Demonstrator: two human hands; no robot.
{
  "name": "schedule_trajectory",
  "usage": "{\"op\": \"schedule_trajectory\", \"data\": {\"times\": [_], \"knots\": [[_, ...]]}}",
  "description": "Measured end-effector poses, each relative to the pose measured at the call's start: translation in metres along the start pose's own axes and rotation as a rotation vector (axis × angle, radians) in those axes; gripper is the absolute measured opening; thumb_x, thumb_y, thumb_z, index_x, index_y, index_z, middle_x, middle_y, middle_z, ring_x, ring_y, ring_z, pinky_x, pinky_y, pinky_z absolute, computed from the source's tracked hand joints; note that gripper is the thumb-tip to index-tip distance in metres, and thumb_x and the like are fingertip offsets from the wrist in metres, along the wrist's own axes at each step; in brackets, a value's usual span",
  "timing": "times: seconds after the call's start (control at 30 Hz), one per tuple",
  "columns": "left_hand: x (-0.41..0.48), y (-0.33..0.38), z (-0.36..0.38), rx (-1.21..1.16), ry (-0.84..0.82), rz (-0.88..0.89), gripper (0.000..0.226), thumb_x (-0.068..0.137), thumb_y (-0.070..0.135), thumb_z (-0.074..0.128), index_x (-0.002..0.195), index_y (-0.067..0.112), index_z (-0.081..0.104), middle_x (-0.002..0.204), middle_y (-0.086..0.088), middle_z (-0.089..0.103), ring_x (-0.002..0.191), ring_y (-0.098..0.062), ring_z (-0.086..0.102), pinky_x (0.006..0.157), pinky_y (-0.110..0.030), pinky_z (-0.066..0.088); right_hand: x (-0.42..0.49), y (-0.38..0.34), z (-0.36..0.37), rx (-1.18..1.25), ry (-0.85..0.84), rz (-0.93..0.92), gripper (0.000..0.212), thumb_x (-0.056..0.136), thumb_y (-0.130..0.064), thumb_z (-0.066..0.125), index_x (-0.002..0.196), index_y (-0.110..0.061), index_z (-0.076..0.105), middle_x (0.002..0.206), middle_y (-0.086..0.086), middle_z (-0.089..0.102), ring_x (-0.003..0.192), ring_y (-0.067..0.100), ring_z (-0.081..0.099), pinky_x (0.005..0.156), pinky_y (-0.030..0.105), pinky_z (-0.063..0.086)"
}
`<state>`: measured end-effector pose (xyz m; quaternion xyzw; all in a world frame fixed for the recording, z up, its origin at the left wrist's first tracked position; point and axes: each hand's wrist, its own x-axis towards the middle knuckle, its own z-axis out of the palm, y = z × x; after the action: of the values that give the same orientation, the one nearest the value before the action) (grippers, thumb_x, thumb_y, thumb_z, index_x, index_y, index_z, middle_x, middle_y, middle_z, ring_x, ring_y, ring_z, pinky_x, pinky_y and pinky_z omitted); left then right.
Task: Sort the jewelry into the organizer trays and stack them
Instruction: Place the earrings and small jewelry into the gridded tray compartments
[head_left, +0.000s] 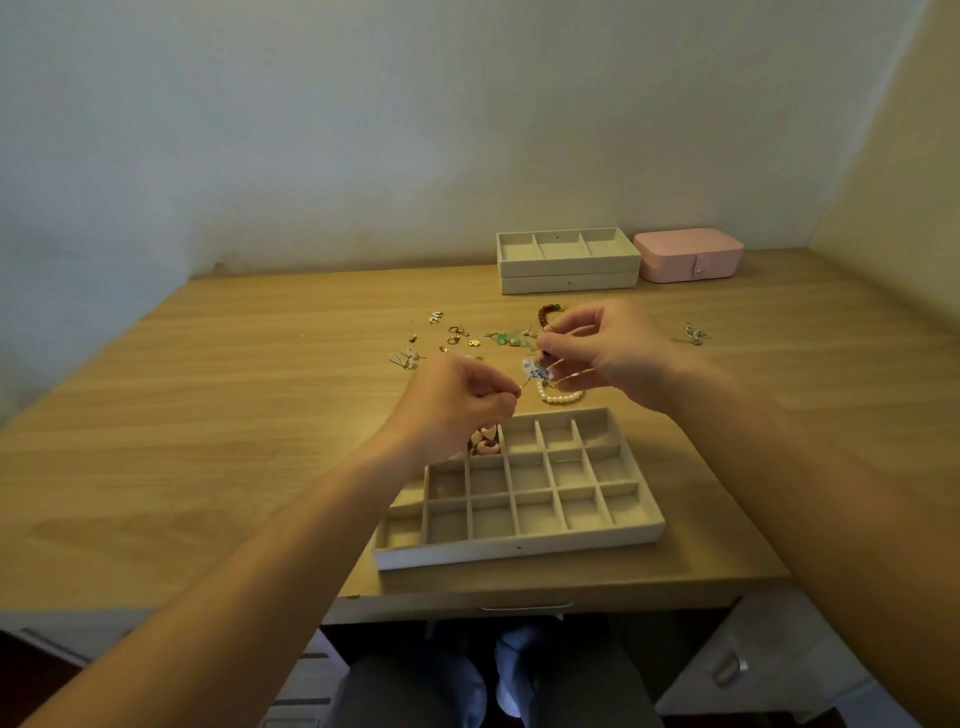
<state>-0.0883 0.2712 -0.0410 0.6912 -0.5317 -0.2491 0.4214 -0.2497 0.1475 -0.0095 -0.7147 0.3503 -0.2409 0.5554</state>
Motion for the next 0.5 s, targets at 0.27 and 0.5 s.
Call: {"op": "schedule_trajectory", "data": {"times": [0.27,0.5], "knots": [[-0.002,0.002,0.004,0.511,-0.048,0.218,0.012,0.090,0.017,0.072,0.096,0.023,0.081,0.088,0.009,0.076,0.078,-0.006,0.065,0.078,-0.026,0.053,-0.001,0.013,0.006,-0.199,-0.069,0.016,0.015,0.086,-0.007,0.079,0.098,-0.001,0.073,0.086,0.016,0.077,0.071,0.020,0.074,0.066,0.035,0.064],[-0.002,0.006,0.007,0.561,-0.111,0.254,0.012,0.083,0.013,0.078,0.090,0.023,0.081,0.084,0.008,0.075,0.078,-0.007,0.067,0.081,-0.032,0.056,0.000,0.014,0.013,-0.216,-0.068,0.014,0.012,0.089,-0.008,0.077,0.098,-0.003,0.072,0.086,0.016,0.077,0.070,0.019,0.075,0.063,0.030,0.063]]}}
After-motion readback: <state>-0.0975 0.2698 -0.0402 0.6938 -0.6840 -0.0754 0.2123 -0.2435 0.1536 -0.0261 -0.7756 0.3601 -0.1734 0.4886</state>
